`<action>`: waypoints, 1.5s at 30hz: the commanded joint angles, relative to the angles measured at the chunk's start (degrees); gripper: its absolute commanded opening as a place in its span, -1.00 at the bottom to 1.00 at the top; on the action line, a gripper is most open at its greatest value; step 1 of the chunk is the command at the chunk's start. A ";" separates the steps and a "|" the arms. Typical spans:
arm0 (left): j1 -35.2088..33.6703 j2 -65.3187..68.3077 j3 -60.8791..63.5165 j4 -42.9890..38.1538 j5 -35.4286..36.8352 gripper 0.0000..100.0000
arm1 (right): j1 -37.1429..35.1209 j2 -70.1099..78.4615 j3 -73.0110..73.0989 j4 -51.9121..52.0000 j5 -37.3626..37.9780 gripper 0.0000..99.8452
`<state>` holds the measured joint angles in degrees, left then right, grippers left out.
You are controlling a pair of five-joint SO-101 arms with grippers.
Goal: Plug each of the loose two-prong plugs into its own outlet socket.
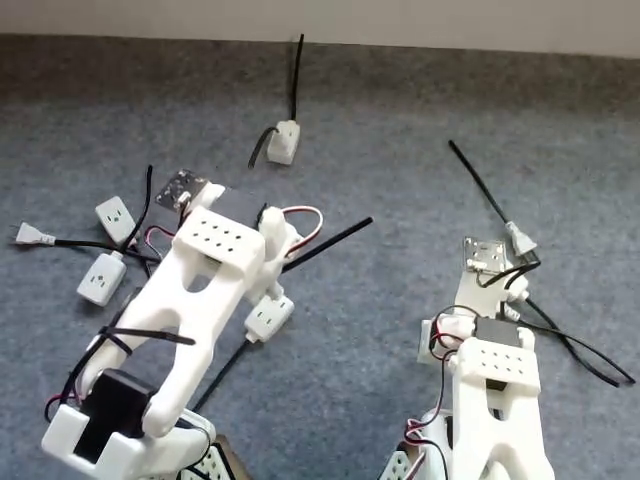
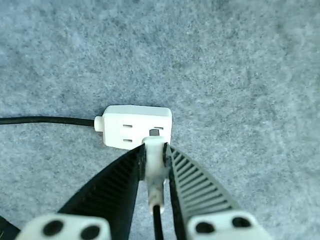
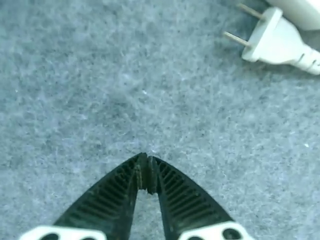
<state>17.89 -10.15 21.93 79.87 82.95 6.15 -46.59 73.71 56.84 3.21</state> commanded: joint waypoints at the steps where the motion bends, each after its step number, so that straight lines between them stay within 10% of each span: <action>1: 1.27 -0.22 -2.07 1.41 -0.35 -0.98 | 0.31 -0.57 -0.22 -0.84 0.00 -0.99; 45: 0.22 -0.92 4.35 -8.35 -4.84 -0.98 | 0.40 -0.57 -0.22 -0.84 0.00 -0.99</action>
<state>19.56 -10.15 28.26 71.69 78.37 6.15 -46.59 73.71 56.84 3.21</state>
